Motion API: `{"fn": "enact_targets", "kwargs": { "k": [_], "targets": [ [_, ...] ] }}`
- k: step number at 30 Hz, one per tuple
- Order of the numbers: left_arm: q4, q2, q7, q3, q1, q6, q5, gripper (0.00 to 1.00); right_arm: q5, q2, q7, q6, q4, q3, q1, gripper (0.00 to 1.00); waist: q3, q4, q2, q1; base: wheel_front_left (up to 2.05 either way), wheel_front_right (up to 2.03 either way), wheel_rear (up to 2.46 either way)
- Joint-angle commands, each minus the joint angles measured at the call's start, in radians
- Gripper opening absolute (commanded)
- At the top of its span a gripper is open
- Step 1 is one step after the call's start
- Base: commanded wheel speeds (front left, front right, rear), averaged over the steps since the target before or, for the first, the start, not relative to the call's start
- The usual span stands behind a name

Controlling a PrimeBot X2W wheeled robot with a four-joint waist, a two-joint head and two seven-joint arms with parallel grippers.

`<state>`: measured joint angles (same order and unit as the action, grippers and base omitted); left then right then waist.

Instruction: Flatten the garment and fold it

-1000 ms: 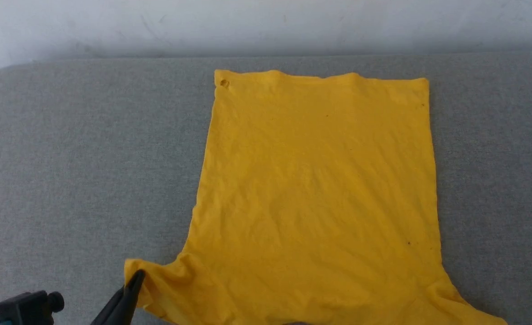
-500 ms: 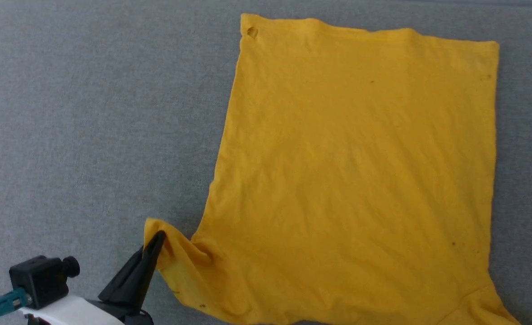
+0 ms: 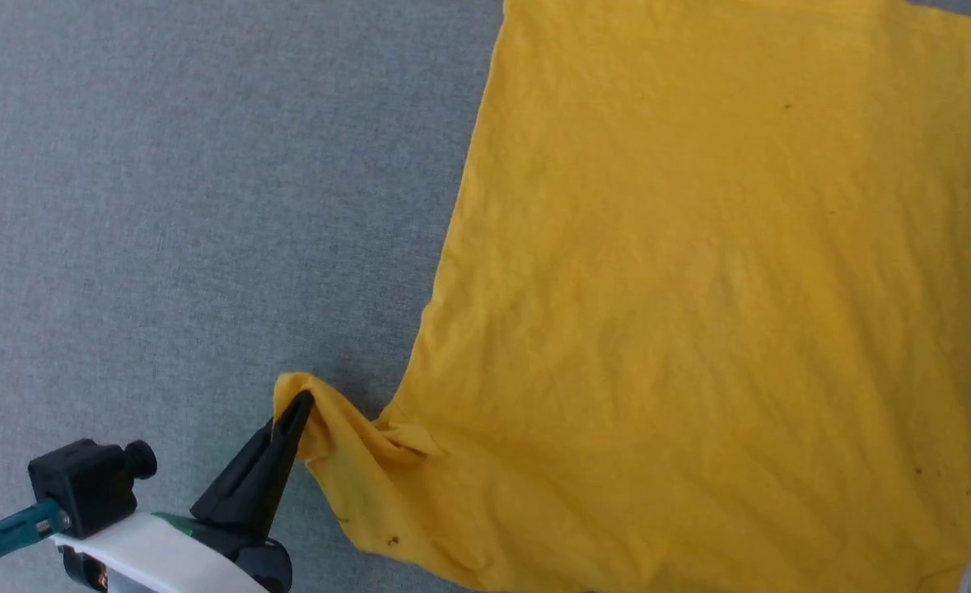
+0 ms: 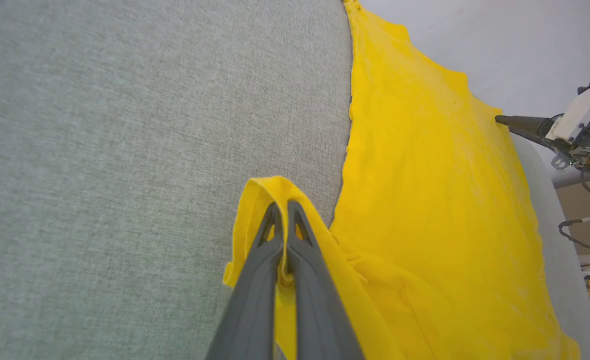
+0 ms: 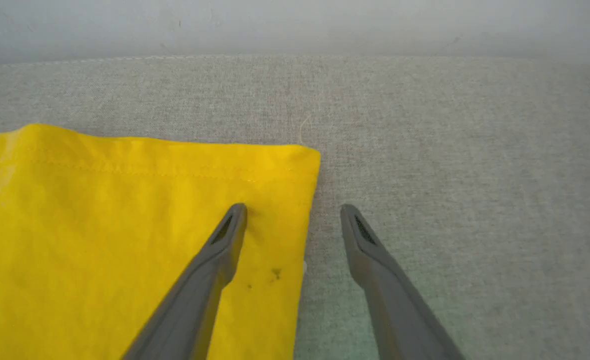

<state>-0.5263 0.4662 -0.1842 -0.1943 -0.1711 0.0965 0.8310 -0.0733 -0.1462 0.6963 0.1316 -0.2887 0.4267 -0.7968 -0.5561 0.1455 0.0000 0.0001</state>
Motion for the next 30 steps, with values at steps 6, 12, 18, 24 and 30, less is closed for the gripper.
{"fn": "enact_targets", "kwargs": {
  "k": [6,12,18,24,30],
  "targets": [
    [0.013,-0.007,0.011,-0.002,0.027,-0.007,-0.01,0.0,-0.036,0.013,-0.022,-0.001,-0.02,0.024,-0.024,0.0,-0.024,0.015,0.0,-0.0001,0.0,0.0,0.0],
    [0.025,-0.004,0.019,0.005,0.021,-0.003,-0.015,0.0,0.019,0.023,-0.071,-0.001,-0.021,-0.029,-0.01,0.0,0.025,-0.019,0.0,-0.0001,0.0,0.0,0.0],
    [0.037,-0.022,0.074,0.043,-0.004,0.021,-0.025,0.0,0.168,0.0,-0.079,-0.001,0.04,-0.055,0.112,0.0,0.134,-0.078,0.0,-0.0001,0.0,0.0,0.0],
    [0.049,-0.027,0.085,0.056,-0.056,0.042,-0.022,0.0,0.293,-0.013,-0.054,-0.001,0.193,0.045,0.342,0.0,0.23,-0.144,0.0,-0.0001,0.0,0.0,0.0],
    [0.053,-0.033,0.086,0.054,-0.103,0.055,-0.016,0.0,0.397,0.06,-0.016,-0.001,0.367,0.173,0.645,0.0,0.281,-0.213,0.0,-0.0001,0.0,0.0,0.0]
  ]
}}
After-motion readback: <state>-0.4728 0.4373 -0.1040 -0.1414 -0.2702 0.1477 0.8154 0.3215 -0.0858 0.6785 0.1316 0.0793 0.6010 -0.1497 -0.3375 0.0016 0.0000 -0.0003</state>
